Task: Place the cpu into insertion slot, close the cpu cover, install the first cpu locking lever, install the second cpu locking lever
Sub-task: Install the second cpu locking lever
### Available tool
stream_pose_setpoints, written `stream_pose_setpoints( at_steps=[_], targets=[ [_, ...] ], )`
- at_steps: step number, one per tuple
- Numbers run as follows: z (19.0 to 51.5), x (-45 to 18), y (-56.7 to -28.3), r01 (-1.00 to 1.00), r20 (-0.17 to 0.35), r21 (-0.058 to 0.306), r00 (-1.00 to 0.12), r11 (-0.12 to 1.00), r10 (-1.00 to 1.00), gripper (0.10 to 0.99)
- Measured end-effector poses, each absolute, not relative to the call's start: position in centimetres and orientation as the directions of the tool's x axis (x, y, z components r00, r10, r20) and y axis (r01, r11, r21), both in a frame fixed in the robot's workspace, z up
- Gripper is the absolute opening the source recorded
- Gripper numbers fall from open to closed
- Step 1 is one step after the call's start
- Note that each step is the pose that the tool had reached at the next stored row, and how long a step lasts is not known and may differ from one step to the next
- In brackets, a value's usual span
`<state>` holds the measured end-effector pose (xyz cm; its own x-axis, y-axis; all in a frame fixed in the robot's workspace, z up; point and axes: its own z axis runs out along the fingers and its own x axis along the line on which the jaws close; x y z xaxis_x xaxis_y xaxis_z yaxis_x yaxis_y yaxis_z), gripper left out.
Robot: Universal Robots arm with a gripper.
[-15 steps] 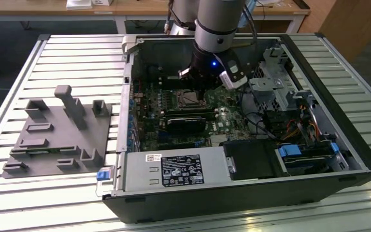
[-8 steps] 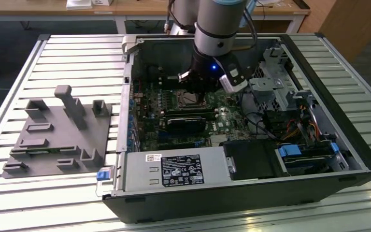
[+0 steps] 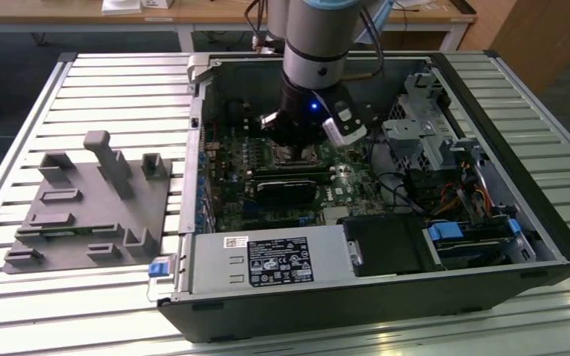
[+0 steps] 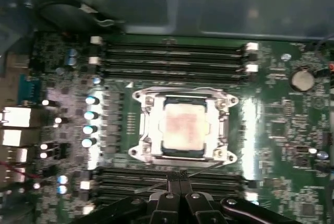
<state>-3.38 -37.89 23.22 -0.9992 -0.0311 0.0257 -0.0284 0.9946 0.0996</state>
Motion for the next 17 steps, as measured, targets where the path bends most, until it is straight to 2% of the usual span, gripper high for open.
stream_pose_setpoints(
  at_steps=[3,6,17],
  targets=[
    [23.2,-4.0,-38.0,-0.028,0.026,0.101,-0.999,0.995,-0.031,0.106],
    [23.1,-4.1,-38.2,-0.028,0.025,0.131,-0.999,0.991,-0.032,0.106],
    [22.5,-5.2,-38.6,-0.028,0.025,0.132,-0.999,0.991,-0.032,0.106]
  ],
)
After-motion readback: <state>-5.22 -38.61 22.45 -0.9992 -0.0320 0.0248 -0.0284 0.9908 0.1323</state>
